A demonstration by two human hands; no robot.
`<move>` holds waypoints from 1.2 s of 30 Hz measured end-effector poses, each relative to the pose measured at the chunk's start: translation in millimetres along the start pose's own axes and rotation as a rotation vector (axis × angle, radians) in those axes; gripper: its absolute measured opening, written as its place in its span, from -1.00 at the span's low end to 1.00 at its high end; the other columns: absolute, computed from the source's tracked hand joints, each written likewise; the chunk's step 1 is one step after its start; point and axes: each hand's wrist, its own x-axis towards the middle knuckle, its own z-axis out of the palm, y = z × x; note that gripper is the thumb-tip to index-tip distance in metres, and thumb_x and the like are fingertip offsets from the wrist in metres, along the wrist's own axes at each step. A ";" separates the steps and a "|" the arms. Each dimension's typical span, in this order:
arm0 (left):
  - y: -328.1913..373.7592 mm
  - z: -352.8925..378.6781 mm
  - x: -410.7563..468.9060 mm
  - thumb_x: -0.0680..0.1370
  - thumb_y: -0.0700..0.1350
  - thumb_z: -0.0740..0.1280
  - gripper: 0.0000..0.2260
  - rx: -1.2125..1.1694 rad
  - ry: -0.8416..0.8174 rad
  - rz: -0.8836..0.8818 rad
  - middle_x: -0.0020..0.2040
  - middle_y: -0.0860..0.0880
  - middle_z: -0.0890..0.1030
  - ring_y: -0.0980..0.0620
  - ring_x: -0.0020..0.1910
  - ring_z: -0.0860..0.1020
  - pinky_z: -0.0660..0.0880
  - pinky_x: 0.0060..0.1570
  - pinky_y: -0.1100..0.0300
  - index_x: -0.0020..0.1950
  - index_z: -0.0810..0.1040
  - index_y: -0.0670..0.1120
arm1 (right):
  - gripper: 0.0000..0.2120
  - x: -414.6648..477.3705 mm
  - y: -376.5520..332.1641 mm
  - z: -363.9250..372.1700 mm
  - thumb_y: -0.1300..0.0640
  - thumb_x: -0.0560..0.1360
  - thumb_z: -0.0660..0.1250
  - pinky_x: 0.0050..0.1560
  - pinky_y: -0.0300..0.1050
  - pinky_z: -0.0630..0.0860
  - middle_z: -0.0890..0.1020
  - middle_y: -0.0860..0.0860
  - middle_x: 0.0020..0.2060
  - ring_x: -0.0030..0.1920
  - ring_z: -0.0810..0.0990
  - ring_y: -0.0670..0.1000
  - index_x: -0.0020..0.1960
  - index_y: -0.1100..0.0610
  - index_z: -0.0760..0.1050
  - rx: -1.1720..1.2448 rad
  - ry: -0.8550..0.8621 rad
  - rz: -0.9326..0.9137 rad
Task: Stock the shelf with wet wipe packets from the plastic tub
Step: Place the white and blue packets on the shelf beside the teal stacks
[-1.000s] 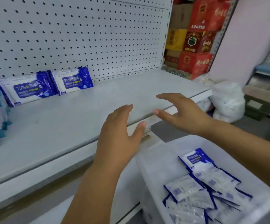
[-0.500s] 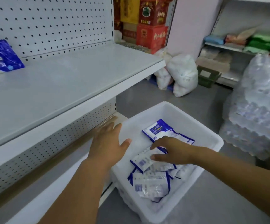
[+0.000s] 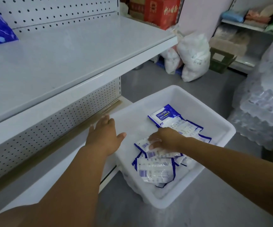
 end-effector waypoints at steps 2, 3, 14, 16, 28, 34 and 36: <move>-0.7 1.4 -0.4 0.65 0.24 0.12 -0.30 0.006 0.000 0.006 0.67 -0.08 -0.12 -0.04 0.64 -0.15 -0.08 0.59 -0.14 0.65 -0.02 -0.11 | -0.69 -3.1 -4.3 -1.9 -0.14 0.58 0.31 0.15 -0.05 0.53 0.70 0.01 0.07 0.04 0.62 0.01 0.17 0.02 0.66 0.060 0.060 -0.026; -0.8 2.0 -0.6 0.65 0.24 0.11 -0.29 0.012 0.000 0.010 0.67 -0.07 -0.14 -0.04 0.64 -0.16 -0.09 0.59 -0.14 0.65 -0.03 -0.11 | -0.69 -5.9 -6.6 -2.9 -0.14 0.59 0.31 0.10 -0.04 0.55 0.72 0.01 0.01 -0.03 0.64 0.00 0.11 0.04 0.69 0.117 0.091 -0.021; -9.1 13.7 -5.9 0.64 0.31 0.02 -0.24 0.040 -0.032 0.035 0.63 -0.02 -0.34 0.02 0.60 -0.34 -0.23 0.56 -0.19 0.65 -0.21 -0.07 | -0.64 -41.3 -38.0 37.8 -0.32 0.40 0.39 0.09 -0.10 0.46 0.54 -0.13 -0.05 0.04 0.45 -0.06 -0.19 -0.03 0.64 0.131 0.118 -0.132; -8.6 13.1 -6.1 0.64 0.31 0.02 -0.24 0.028 -0.042 0.034 0.62 -0.02 -0.36 0.02 0.59 -0.35 -0.23 0.56 -0.19 0.65 -0.22 -0.07 | -0.69 -38.6 -36.4 29.5 -0.21 0.43 0.47 0.18 -0.16 0.40 0.54 -0.06 0.14 0.20 0.45 -0.03 0.05 -0.02 0.65 0.216 0.096 -0.064; -9.6 13.5 -4.9 0.64 0.30 0.07 -0.23 -0.027 -0.066 0.033 0.62 0.01 -0.37 0.05 0.58 -0.38 -0.22 0.55 -0.19 0.65 -0.23 -0.05 | -0.44 -39.2 -40.7 26.2 -0.20 0.40 0.51 0.21 -0.13 0.41 0.44 -0.02 0.19 0.21 0.36 -0.01 0.29 0.05 0.54 0.016 0.054 -0.056; -9.5 13.4 -4.4 0.64 0.29 0.08 -0.23 -0.037 -0.070 0.027 0.62 0.01 -0.37 0.05 0.58 -0.37 -0.18 0.54 -0.20 0.65 -0.22 -0.06 | -0.47 -46.9 -43.3 30.6 -0.16 0.34 0.58 0.00 -0.19 0.39 0.49 -0.02 0.08 0.07 0.43 0.00 0.17 0.03 0.47 -0.004 -0.033 -0.046; -9.5 13.0 -5.1 0.64 0.29 0.08 -0.23 -0.039 -0.067 0.026 0.62 0.01 -0.37 0.04 0.59 -0.37 -0.17 0.54 -0.20 0.65 -0.21 -0.06 | -0.45 -48.6 -45.2 28.7 -0.15 0.33 0.58 -0.01 -0.18 0.38 0.51 -0.01 0.08 0.05 0.44 -0.01 0.17 0.04 0.44 -0.006 -0.050 -0.037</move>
